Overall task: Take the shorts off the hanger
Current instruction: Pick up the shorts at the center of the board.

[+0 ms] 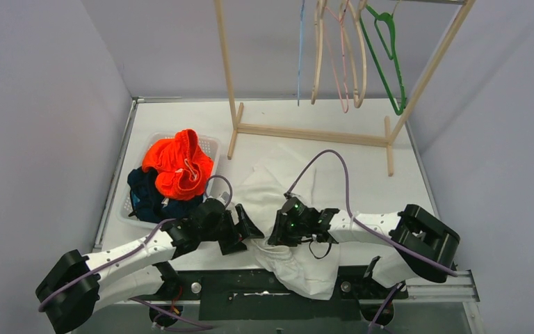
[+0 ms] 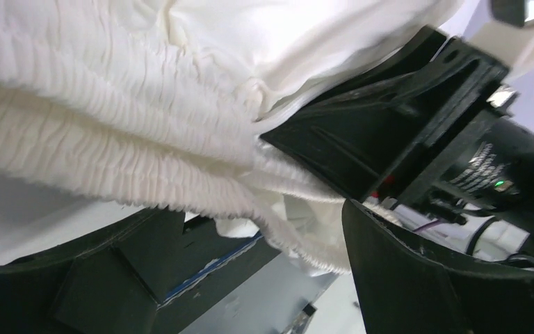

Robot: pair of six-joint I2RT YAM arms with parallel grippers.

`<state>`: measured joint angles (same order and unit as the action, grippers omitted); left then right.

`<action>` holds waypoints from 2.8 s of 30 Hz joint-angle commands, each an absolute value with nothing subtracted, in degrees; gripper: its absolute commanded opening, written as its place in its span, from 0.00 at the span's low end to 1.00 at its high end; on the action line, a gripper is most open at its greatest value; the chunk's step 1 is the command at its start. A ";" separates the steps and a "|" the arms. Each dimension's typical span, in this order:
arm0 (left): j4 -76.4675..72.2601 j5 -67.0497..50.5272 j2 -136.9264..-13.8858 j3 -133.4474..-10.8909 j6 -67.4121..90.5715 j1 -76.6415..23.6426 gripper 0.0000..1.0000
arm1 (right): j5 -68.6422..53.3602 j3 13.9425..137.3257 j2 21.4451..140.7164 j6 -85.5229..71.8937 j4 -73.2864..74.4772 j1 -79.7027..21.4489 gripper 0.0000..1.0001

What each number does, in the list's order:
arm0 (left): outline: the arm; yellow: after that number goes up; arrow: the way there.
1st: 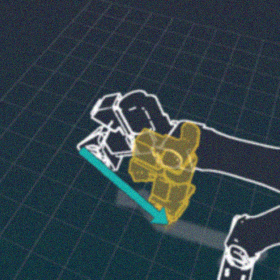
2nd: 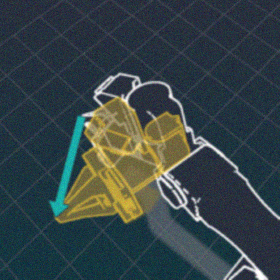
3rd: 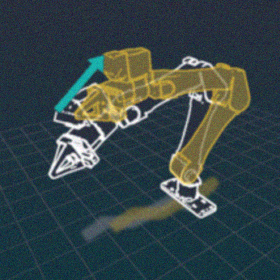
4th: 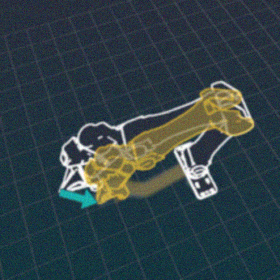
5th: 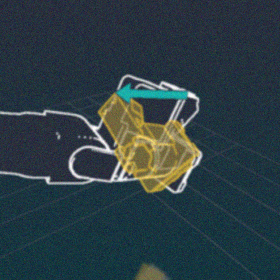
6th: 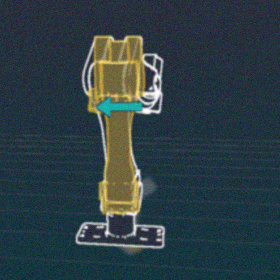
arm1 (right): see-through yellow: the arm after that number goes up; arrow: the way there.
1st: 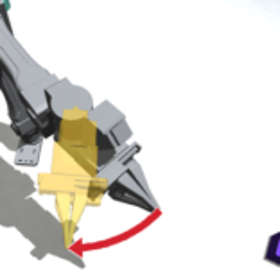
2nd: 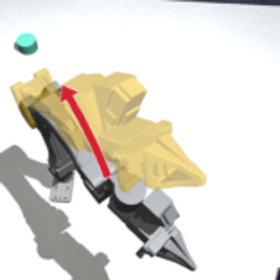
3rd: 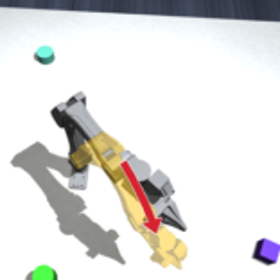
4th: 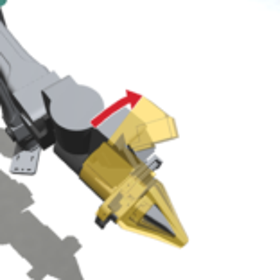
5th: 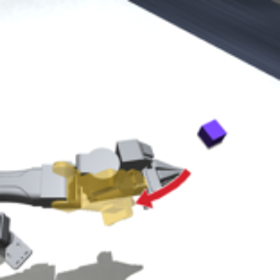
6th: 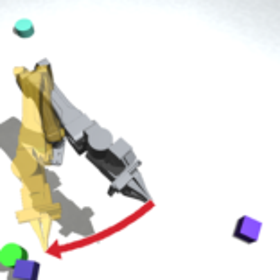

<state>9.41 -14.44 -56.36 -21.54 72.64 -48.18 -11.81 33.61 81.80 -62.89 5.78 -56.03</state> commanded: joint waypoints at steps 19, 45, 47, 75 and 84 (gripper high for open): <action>22.02 5.89 -68.57 -34.05 71.99 -50.41 0.82 | 28.71 35.51 51.73 -75.04 33.24 -57.38 0.42; 39.16 39.61 -65.84 -66.41 44.86 -62.11 0.00 | 33.84 31.64 41.02 -79.74 36.77 -57.53 0.49; 36.45 38.94 -61.59 -68.08 38.41 -61.92 0.00 | 34.35 31.56 40.65 -79.89 36.87 -57.52 0.49; 20.84 0.68 -83.05 -56.94 24.89 -46.51 0.71 | 35.57 30.28 38.88 -82.67 38.75 -57.54 0.49; 15.87 -0.09 -91.11 -53.52 26.47 -52.10 0.80 | 35.45 28.71 37.91 -83.72 39.29 -57.48 0.50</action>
<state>22.50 0.36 -91.15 -54.68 25.89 -48.66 32.18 29.28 38.81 -82.11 39.59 -57.10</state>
